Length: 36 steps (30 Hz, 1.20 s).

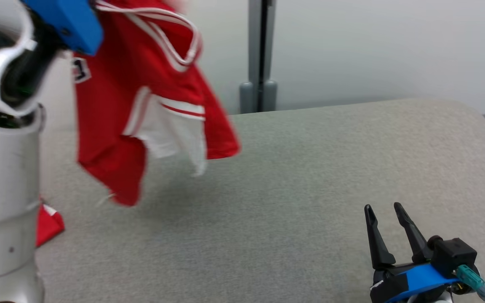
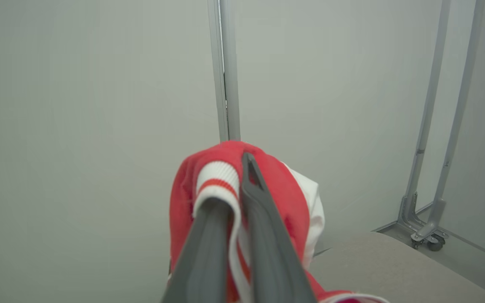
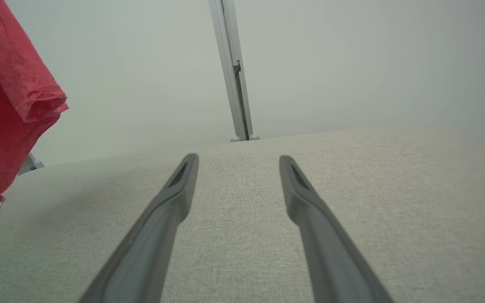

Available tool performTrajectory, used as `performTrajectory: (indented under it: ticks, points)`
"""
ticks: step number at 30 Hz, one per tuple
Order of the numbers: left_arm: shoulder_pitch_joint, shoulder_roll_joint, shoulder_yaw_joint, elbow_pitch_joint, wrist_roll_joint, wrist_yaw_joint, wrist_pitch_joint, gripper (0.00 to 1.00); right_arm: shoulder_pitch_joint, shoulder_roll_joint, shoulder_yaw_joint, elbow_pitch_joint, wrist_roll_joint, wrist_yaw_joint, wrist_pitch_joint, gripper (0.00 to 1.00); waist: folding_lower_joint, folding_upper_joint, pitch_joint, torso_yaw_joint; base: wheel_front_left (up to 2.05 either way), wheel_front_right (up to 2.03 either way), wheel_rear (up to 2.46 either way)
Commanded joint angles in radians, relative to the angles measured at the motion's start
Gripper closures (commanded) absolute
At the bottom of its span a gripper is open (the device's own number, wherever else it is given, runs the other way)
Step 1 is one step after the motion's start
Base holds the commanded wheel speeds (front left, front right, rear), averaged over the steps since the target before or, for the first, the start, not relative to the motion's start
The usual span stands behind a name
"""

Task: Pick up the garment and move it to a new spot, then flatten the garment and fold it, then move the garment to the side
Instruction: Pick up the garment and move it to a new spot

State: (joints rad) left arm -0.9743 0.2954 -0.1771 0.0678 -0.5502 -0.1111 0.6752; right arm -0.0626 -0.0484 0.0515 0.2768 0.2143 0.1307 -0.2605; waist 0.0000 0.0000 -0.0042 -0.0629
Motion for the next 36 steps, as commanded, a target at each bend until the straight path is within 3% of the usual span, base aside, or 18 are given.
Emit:
performTrajectory:
  ticks: [1,9,18,19,20,25,30,36]
  points:
    - [0.018,-0.018,-0.016,-0.012,-0.016,-0.004,-0.002,1.0,0.003,-0.003,-0.004,-0.006,-0.008,0.0,-0.004,0.0,0.0,0.0,-0.003,-0.022,0.0,0.0,0.0]
    - [0.13,-0.11,-0.068,-0.004,-0.068,0.014,-0.022,1.0,-0.031,-0.004,0.005,-0.021,-0.002,0.0,-0.005,0.0,0.0,0.0,0.08,-0.093,0.0,0.0,0.0]
    - [0.316,-0.191,-0.113,0.258,-0.024,0.053,-0.22,1.0,-0.08,-0.004,0.05,-0.021,0.035,0.0,-0.006,0.0,0.0,0.0,0.165,-0.182,0.0,0.0,0.0]
    - [0.33,-0.196,-0.127,0.298,-0.011,0.051,-0.248,0.2,-0.083,-0.004,0.051,-0.022,0.038,0.0,-0.006,0.0,0.0,0.0,0.171,-0.189,0.0,0.0,0.0]
    - [0.355,-0.208,-0.158,0.37,0.015,0.051,-0.296,0.0,-0.088,-0.004,0.056,-0.022,0.039,0.0,-0.006,0.0,0.0,0.0,0.18,-0.198,0.0,0.0,0.0]
    - [0.399,-0.228,-0.216,0.475,0.014,0.024,-0.396,0.0,-0.077,-0.003,0.036,-0.022,0.027,0.0,-0.006,0.0,0.0,0.0,0.172,-0.178,0.0,0.0,0.0]
    - [0.459,-0.234,-0.235,0.445,-0.015,-0.002,-0.549,0.0,-0.064,-0.004,0.028,-0.023,0.008,0.0,-0.006,0.0,0.0,0.0,0.135,-0.131,0.0,0.0,0.0]
    - [0.607,-0.168,-0.203,0.352,-0.007,-0.007,-0.757,0.0,-0.035,-0.004,0.006,-0.017,-0.019,0.0,-0.006,0.0,0.0,0.0,0.089,-0.063,0.0,0.0,0.0]
